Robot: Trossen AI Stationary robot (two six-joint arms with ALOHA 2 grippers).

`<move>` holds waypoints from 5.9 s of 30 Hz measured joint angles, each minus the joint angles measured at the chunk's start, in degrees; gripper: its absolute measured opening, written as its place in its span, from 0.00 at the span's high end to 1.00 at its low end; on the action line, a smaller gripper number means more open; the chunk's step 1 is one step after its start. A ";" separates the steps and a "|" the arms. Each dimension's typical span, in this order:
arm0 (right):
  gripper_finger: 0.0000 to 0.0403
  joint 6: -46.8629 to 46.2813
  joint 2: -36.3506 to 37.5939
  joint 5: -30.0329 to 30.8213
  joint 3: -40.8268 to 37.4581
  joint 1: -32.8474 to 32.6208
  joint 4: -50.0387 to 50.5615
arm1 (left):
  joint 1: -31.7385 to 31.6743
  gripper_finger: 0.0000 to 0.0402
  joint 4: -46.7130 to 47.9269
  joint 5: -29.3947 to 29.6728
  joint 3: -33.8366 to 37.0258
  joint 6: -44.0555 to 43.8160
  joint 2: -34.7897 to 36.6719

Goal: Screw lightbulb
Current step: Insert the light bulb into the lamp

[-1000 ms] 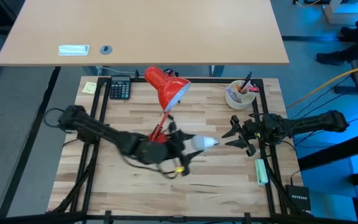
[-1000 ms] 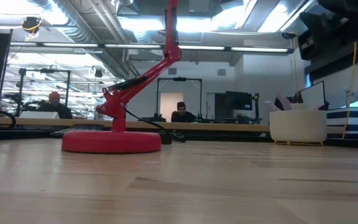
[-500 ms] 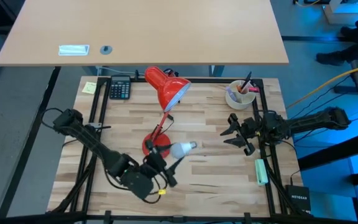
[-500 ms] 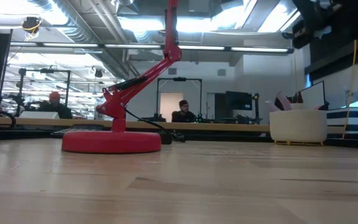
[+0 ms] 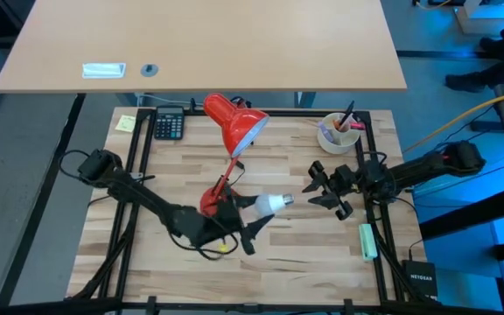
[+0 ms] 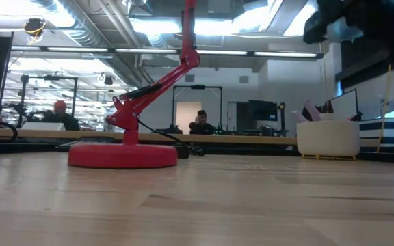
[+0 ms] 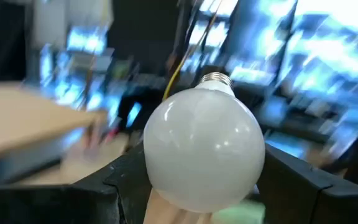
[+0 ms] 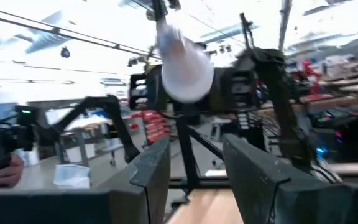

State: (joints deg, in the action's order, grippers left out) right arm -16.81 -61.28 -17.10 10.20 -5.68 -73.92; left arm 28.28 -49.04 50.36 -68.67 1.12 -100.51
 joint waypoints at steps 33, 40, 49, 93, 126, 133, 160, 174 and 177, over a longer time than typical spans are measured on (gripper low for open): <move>0.31 15.21 -4.65 4.22 25.25 -2.62 16.87 | -4.52 0.41 -10.75 -11.19 2.50 4.91 0.00; 0.40 18.81 -5.29 4.49 28.38 -2.62 19.50 | -5.10 0.41 -10.77 -11.14 2.50 4.90 0.00; 0.50 18.78 -7.28 3.94 28.69 -2.62 17.95 | -5.10 0.41 -10.72 -10.97 2.50 5.25 0.00; 0.71 16.64 -5.12 3.94 28.60 -2.62 70.04 | -1.51 0.18 39.05 -4.25 2.46 -30.06 6.73; 0.71 11.27 -13.81 -2.48 28.65 -2.62 54.71 | -9.53 0.18 29.66 -20.84 2.48 -30.84 -4.90; 0.71 9.25 -15.50 -2.52 28.65 -2.60 53.94 | -9.49 0.29 30.01 -20.58 2.57 -30.66 -4.92; 0.40 12.66 -0.19 2.92 29.37 -2.12 71.26 | -9.62 0.62 27.29 -16.52 2.48 -27.59 -4.70; 0.40 13.75 31.78 13.28 16.07 -2.25 81.51 | -9.54 0.62 -0.35 -14.14 2.30 -5.93 -1.69; 0.40 9.26 34.57 14.06 2.41 -2.25 55.98 | -9.54 0.62 -3.06 -15.03 2.31 -3.59 -1.75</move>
State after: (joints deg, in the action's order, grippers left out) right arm -7.55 -26.71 -3.04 12.61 -7.92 -17.93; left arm 18.74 -52.10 35.33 -66.36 -2.48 -102.26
